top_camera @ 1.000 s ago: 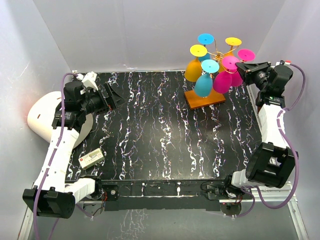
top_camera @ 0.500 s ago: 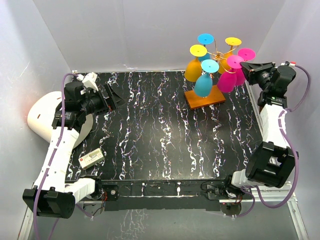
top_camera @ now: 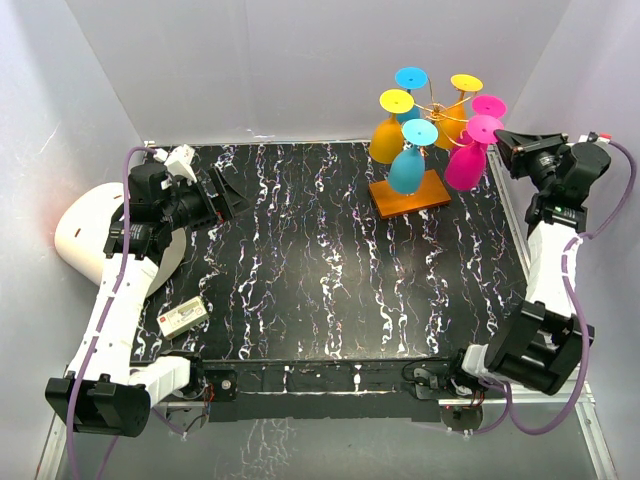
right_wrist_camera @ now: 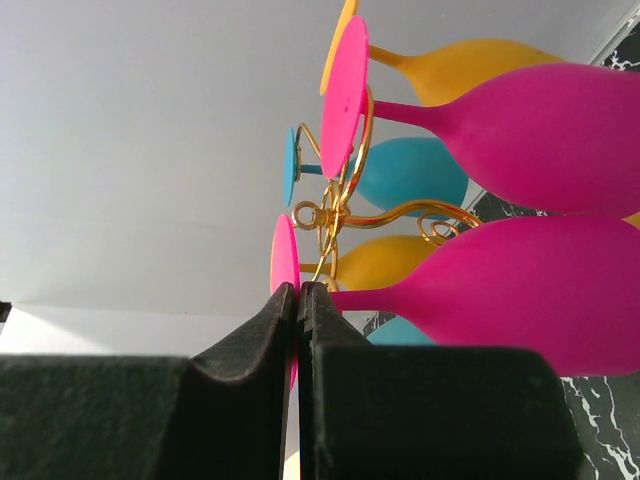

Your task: Take the wine glass off the wine glass rack

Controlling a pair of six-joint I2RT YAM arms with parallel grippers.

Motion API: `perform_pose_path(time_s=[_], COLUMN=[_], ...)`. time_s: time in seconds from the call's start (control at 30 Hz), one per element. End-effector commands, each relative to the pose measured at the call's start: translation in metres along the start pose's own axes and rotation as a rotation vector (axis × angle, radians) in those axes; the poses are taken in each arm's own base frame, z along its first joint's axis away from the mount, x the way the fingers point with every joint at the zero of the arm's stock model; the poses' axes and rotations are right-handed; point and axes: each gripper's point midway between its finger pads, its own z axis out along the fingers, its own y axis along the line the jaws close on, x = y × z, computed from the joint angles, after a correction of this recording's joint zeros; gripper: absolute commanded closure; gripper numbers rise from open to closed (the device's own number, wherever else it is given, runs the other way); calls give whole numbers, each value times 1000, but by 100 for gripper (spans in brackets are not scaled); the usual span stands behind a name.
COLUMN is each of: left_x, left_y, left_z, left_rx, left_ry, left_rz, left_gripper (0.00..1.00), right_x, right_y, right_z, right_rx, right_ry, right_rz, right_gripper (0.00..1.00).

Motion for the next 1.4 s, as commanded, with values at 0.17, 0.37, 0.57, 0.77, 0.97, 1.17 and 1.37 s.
perform_pose_path(time_s=[0.17,0.37,0.57,0.77,0.97,1.17,1.37], left_x=[-3,0,2,3,7,9,12], left_y=[-9,-9,-12,-15,-9,-7,-3], left_z=[-10,-12,-15,-20,-25,-22,-19], left_rx=[32,32,45,48,14,17,10], left_ry=[-16,-11,-16,-18,-22,-18,-13], left_rz=[15,20,15,21,34,22,10], left_gripper=[1,1,1,1,1,1,1], right_x=[-7,-17,-29,-15,44,131,235], right_y=[-10,-33,-66,-73,-88,-83,-80], right_z=[-26,-40,-66,-67,-54,-55,-91], right_rx=[82,276,516,532,536,419,137], right_ry=[-30,-90,-212,-200,-32,216,544], right_rz=[-28,-97,-138,-167,-339,-641,-827], right_gripper=[99,100,100,100,100,100,100])
